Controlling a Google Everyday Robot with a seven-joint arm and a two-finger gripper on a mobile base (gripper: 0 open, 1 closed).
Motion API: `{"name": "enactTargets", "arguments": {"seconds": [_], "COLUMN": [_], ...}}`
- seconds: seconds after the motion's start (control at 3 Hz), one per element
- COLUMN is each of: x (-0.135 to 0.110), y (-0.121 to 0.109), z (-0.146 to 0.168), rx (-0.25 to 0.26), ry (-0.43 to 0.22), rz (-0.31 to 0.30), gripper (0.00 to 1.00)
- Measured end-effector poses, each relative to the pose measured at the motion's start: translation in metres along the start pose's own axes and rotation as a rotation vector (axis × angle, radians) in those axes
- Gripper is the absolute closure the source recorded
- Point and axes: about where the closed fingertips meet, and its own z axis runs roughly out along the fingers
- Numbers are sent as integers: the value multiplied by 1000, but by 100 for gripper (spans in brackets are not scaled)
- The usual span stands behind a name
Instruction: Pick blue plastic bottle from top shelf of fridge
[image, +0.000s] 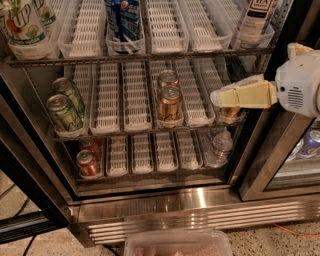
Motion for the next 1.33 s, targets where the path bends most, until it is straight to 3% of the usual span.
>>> {"name": "enactTargets", "arguments": {"seconds": [0.67, 1.33], "x": [-29, -58], "y": [-9, -27], "z": [10, 6], "rx": [150, 269], "ry": [-134, -211], "rz": [97, 47], "gripper": [0, 0]}}
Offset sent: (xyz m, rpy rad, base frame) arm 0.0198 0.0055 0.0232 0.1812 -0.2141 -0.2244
